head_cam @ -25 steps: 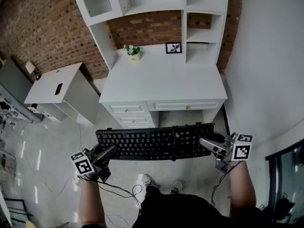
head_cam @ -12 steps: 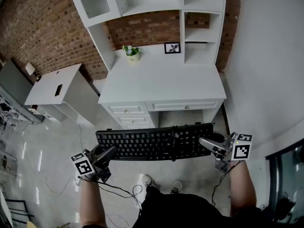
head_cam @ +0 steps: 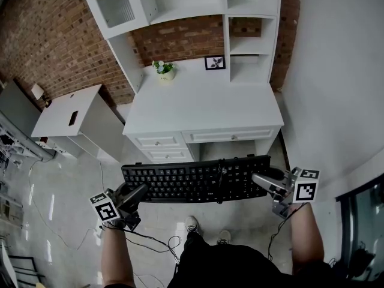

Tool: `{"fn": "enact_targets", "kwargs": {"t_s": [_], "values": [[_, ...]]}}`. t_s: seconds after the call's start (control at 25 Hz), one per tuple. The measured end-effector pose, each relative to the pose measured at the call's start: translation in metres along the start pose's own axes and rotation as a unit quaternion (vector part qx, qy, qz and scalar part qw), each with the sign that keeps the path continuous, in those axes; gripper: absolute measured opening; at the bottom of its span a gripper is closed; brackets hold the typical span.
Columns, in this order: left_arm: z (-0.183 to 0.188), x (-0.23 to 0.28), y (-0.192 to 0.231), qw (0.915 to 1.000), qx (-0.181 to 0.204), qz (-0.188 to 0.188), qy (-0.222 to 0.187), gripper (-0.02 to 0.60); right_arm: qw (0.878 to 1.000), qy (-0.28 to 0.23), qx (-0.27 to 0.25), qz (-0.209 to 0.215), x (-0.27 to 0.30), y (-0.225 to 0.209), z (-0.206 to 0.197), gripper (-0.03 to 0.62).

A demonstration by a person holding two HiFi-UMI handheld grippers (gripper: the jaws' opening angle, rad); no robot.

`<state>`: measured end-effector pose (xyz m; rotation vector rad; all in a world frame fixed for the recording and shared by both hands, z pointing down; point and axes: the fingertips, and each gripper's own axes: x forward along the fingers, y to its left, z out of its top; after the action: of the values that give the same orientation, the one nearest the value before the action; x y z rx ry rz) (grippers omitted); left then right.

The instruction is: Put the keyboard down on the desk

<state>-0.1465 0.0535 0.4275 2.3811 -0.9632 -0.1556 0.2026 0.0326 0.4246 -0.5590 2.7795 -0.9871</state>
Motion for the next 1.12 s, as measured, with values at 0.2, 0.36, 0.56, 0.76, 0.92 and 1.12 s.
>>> {"fn": "enact_targets", "kwargs": {"t_s": [0.2, 0.36, 0.56, 0.76, 0.92, 1.12], "values": [[0.005, 0.009, 0.003, 1.0000, 0.007, -0.005, 0.002, 0.267, 1.000, -0.006, -0.001, -0.002, 0.000, -0.005, 0.004, 0.155], [0.005, 0.007, 0.007, 0.9999, 0.009, -0.009, 0.000, 0.267, 1.000, -0.009, -0.007, -0.005, 0.002, -0.004, 0.003, 0.155], [0.011, 0.011, 0.016, 0.9998, 0.013, -0.014, -0.006, 0.267, 1.000, -0.012, -0.013, -0.007, 0.010, -0.008, 0.008, 0.155], [0.034, 0.027, 0.035, 0.9998, 0.009, -0.014, -0.006, 0.267, 1.000, -0.009, -0.013, -0.008, 0.029, -0.023, 0.033, 0.155], [0.049, 0.025, 0.049, 0.9997, 0.009, -0.021, -0.007, 0.267, 1.000, -0.011, -0.016, -0.013, 0.046, -0.021, 0.041, 0.155], [0.065, 0.026, 0.075, 0.9996, 0.005, -0.026, -0.004, 0.267, 1.000, -0.010, -0.015, -0.021, 0.072, -0.028, 0.049, 0.155]]}}
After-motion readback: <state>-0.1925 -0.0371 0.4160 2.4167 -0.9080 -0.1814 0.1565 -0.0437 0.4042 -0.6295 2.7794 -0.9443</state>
